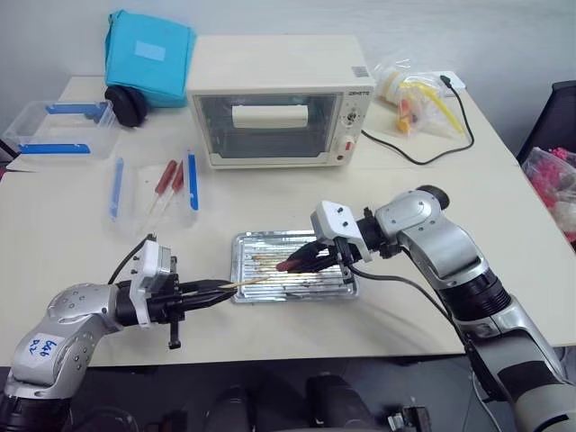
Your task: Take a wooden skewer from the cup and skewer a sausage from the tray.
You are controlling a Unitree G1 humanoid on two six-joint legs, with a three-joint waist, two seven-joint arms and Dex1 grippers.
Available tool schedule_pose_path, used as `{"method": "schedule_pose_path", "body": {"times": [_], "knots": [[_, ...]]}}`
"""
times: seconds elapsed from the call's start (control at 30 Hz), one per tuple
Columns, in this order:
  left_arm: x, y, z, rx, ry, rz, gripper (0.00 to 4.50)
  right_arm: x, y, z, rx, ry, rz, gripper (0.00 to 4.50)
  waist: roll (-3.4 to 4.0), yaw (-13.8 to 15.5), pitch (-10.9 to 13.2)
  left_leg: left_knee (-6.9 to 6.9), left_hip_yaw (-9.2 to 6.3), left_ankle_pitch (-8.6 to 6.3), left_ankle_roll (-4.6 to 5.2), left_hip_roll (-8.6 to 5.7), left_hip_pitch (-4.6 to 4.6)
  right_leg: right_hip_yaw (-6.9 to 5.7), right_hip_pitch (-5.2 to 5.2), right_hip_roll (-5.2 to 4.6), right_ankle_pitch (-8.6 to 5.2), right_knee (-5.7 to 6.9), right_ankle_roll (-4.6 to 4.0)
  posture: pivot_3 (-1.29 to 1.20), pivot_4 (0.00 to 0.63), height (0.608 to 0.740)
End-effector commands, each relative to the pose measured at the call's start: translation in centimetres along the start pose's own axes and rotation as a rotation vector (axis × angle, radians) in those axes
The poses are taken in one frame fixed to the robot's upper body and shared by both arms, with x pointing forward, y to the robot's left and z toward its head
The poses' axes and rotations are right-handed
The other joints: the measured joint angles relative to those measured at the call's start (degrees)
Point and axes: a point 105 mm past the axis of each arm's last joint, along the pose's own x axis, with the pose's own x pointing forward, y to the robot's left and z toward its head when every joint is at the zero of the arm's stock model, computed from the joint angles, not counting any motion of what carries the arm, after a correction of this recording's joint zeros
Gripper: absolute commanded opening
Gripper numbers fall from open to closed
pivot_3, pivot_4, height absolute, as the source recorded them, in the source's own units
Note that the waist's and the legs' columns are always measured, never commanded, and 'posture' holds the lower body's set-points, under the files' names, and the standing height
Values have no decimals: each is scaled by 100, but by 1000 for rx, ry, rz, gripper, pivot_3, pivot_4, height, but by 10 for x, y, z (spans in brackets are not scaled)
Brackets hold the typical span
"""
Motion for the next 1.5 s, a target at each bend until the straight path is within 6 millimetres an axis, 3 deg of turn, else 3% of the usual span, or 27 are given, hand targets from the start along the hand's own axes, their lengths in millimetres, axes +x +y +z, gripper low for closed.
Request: {"method": "schedule_pose_path", "body": {"times": [0.03, 0.43, 0.87, 1.5], "knots": [[4, 0, 2, 24, -16, -14, 0, -2, 4, 8, -31, -15, 8, 446, 0, 0, 0, 0, 0, 0, 0, 0, 0, 0, 0, 0, 0, 0, 0, 0, 150, 740], [13, -2, -4, 11, -30, -25, 0, 0, 4, 10, -18, -14, 2, 446, 0, -2, 0, 1, 1, 0, 0, 1, -2, 1, -3, 0, 0, 3, 0, 0, 150, 740], [8, 1, -8, 9, -22, 2, 0, -1, 5, 8, -9, -6, 0, 446, 0, -2, 0, 1, 0, 0, 0, 1, -2, 1, -3, 0, 0, 3, 0, 0, 150, 740], [21, -4, -3, -22, -73, -52, 0, 4, 8, 7, 9, -2, 19, 446, 0, -1, 0, 1, 0, 0, 0, 1, -2, 1, -3, -1, 0, 4, 0, 0, 150, 740]]}}
